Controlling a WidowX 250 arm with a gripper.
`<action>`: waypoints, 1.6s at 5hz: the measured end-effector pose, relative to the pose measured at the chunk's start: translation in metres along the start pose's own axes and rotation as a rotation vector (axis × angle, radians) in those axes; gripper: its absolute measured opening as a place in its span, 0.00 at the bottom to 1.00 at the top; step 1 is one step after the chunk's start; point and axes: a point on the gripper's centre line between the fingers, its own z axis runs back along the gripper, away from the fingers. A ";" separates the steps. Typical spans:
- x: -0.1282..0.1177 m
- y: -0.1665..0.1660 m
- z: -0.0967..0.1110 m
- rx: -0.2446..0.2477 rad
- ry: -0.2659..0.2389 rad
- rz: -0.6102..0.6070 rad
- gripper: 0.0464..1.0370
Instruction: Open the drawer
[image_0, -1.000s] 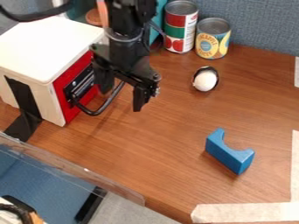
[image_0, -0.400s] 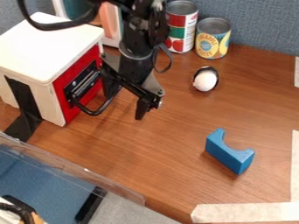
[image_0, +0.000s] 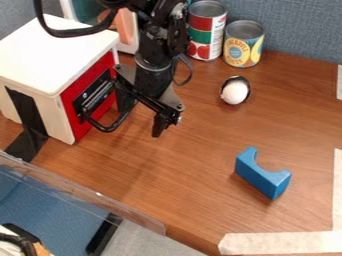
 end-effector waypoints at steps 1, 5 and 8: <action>0.008 0.004 0.002 0.003 -0.014 0.002 0.96; 0.025 0.012 -0.015 0.003 0.033 0.015 0.96; 0.010 0.016 -0.028 -0.012 0.075 0.057 0.62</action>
